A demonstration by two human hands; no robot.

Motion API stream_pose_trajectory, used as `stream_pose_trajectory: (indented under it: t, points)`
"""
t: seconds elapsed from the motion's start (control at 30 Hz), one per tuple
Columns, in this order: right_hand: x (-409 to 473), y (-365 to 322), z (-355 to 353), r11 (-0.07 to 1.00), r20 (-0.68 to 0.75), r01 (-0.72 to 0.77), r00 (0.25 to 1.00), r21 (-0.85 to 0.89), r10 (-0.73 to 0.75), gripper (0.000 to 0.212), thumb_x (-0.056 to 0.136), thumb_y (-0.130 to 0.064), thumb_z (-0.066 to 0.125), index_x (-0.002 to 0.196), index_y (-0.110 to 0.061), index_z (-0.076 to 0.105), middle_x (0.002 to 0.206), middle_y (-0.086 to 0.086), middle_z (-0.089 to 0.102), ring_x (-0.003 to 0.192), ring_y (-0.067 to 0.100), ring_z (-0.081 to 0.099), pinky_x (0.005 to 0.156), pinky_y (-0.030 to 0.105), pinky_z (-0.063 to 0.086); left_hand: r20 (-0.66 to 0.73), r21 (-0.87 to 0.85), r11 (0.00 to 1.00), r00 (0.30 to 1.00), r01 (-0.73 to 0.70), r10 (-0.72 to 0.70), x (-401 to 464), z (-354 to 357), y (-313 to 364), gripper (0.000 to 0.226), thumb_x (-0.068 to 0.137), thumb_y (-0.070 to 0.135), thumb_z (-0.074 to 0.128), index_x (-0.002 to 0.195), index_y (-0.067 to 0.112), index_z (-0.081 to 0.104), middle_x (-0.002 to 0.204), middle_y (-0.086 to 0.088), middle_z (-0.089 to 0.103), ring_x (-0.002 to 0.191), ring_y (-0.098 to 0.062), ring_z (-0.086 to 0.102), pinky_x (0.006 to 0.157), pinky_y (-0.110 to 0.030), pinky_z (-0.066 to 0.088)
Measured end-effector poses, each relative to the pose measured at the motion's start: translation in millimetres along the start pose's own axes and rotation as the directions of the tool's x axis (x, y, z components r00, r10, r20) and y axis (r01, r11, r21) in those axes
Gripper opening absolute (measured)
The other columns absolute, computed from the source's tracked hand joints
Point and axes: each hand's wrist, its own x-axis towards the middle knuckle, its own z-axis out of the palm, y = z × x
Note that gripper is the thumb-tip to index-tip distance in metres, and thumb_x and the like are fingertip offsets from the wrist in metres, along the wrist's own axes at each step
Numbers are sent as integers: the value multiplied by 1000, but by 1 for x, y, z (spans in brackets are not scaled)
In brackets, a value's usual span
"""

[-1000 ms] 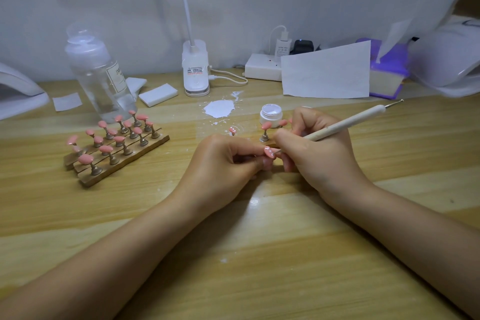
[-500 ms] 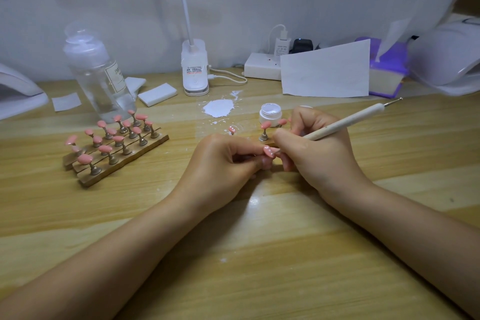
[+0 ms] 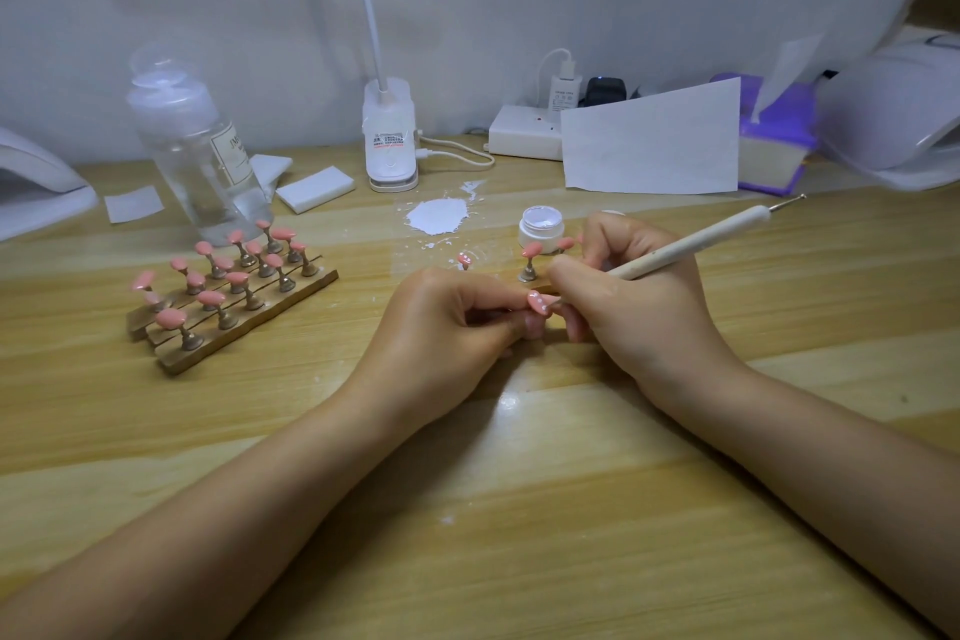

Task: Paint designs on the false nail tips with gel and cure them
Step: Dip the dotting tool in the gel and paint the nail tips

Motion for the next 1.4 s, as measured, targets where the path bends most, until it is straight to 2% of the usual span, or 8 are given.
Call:
stream_pose_trajectory:
  t: [0.23, 0.37, 0.47, 0.6, 0.8, 1.0, 1.13, 1.4]
  points:
    - [0, -1, 0, 1000, -6, 9, 1000, -2, -9, 45, 74, 8, 58, 47, -15, 31, 32, 1, 38, 28, 8, 39, 37, 12, 35, 1, 15, 1000, 1000, -8, 8, 0, 0, 0, 15, 80, -2, 64, 84, 8, 75, 75, -4, 72, 65, -2, 58, 63, -15, 49]
    - [0, -3, 0, 999, -11, -2, 1000, 40, 2, 41, 75, 7, 56, 49, -15, 32, 38, 5, 42, 48, 34, 50, 42, 19, 42, 0, 19, 1000, 1000, -13, 13, 0, 0, 0, 15, 81, -1, 64, 85, 9, 75, 76, -3, 73, 69, -3, 60, 66, -21, 50]
    - [-1, -4, 1, 998, 8, -6, 1000, 57, 5, 39, 76, 10, 54, 51, -12, 33, 37, 7, 43, 39, 20, 48, 40, 16, 41, 14, 35, 999, 1000, -24, 23, 0, 0, 0, 16, 81, -1, 63, 83, 10, 75, 76, -2, 72, 71, -4, 60, 67, -24, 50]
    - [0, -3, 1, 999, 14, 7, 1000, 44, -8, 40, 76, 11, 54, 51, -11, 32, 31, 0, 41, 54, 24, 53, 46, 20, 46, 29, 24, 999, 999, -38, 37, 0, 0, 0, 16, 82, -3, 62, 80, 8, 74, 74, -6, 71, 68, -3, 57, 65, -23, 48]
    - [-1, -4, 2, 999, 11, 2, 1000, 42, -3, 38, 76, 13, 53, 52, -8, 32, 31, 0, 39, 29, 6, 41, 43, 17, 45, 32, 34, 998, 999, -44, 43, 0, 0, -1, 16, 82, -2, 63, 80, 9, 74, 75, -5, 71, 69, -3, 57, 65, -24, 48]
    - [0, -1, 1, 999, -2, 15, 1000, 47, -15, 42, 77, 11, 55, 50, -11, 32, 32, 2, 40, 40, 20, 46, 45, 20, 47, 18, 32, 998, 998, -53, 52, 0, 0, -1, 23, 81, -2, 63, 79, 17, 74, 73, 0, 72, 66, 4, 55, 65, -21, 48]
    - [1, 1, 1, 999, 1, 15, 1000, 29, -15, 42, 76, 11, 55, 49, -12, 33, 33, 3, 42, 34, 14, 44, 46, 21, 47, 23, 36, 998, 999, -50, 49, 0, 0, -1, 25, 82, -2, 63, 79, 21, 74, 73, 3, 71, 69, 4, 57, 67, -21, 48]
    - [1, 0, 0, 999, 8, 31, 999, 23, -31, 41, 76, 10, 55, 50, -11, 33, 31, -2, 41, 41, 20, 48, 48, 20, 48, 19, 30, 998, 999, -51, 51, 0, 0, 0, 19, 81, -3, 63, 82, 12, 74, 75, -2, 72, 69, 0, 58, 66, -23, 50]
